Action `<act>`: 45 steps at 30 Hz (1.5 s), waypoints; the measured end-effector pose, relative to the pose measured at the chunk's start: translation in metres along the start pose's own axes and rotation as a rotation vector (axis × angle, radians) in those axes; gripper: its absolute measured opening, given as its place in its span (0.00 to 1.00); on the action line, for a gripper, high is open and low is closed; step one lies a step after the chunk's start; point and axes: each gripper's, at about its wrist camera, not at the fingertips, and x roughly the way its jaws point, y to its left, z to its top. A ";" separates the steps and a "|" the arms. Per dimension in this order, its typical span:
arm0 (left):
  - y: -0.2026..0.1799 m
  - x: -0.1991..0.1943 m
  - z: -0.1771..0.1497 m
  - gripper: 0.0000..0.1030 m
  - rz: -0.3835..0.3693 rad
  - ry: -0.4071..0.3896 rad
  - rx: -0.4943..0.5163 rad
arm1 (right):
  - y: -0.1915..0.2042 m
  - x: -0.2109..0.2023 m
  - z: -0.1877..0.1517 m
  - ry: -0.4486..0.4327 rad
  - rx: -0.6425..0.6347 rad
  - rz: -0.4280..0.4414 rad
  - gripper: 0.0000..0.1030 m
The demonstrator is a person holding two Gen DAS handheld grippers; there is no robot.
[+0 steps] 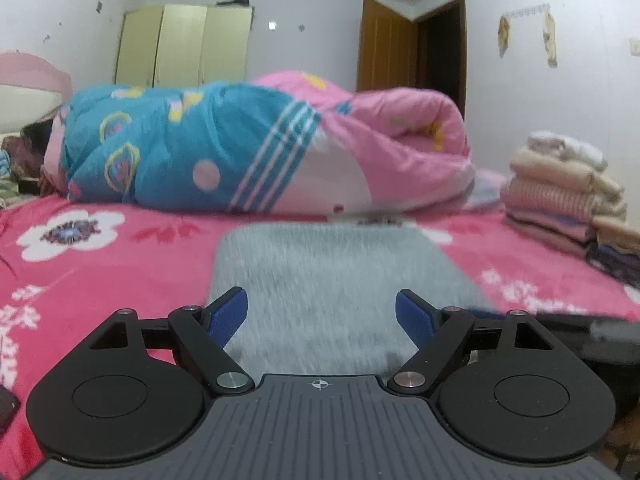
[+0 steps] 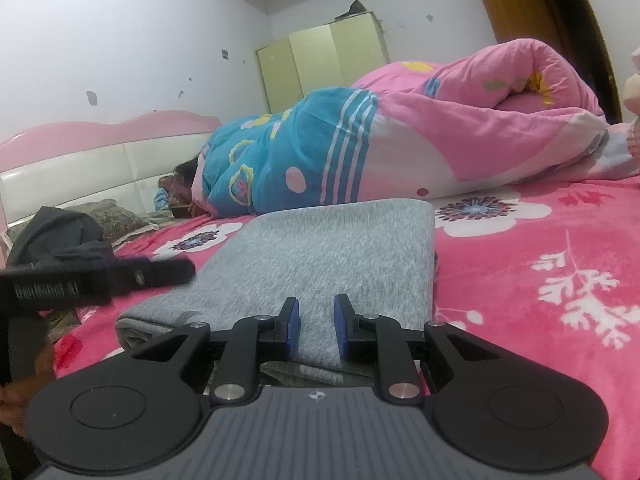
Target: Fold clothes
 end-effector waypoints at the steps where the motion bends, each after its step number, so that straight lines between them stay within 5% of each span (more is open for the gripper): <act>1: 0.001 0.000 0.003 0.80 -0.002 -0.011 -0.004 | 0.000 0.000 0.000 0.002 -0.001 -0.002 0.20; 8: 0.007 0.032 -0.019 0.79 -0.002 0.091 -0.022 | 0.003 0.001 0.003 0.016 -0.001 -0.013 0.20; 17: 0.012 0.028 -0.029 0.80 -0.018 0.058 -0.032 | 0.015 0.004 0.031 0.084 -0.030 -0.068 0.28; 23: 0.011 0.028 -0.030 0.80 -0.016 0.055 -0.036 | 0.024 0.015 0.057 0.008 -0.108 -0.124 0.32; 26: 0.011 0.028 -0.029 0.80 -0.019 0.058 -0.041 | 0.016 0.037 0.044 0.080 -0.101 -0.133 0.33; 29: 0.011 0.028 -0.030 0.80 -0.017 0.058 -0.035 | 0.012 0.046 0.016 0.058 -0.107 -0.136 0.33; 45: 0.012 0.016 0.000 0.80 -0.016 -0.010 -0.007 | 0.008 0.044 0.016 0.048 -0.076 -0.122 0.34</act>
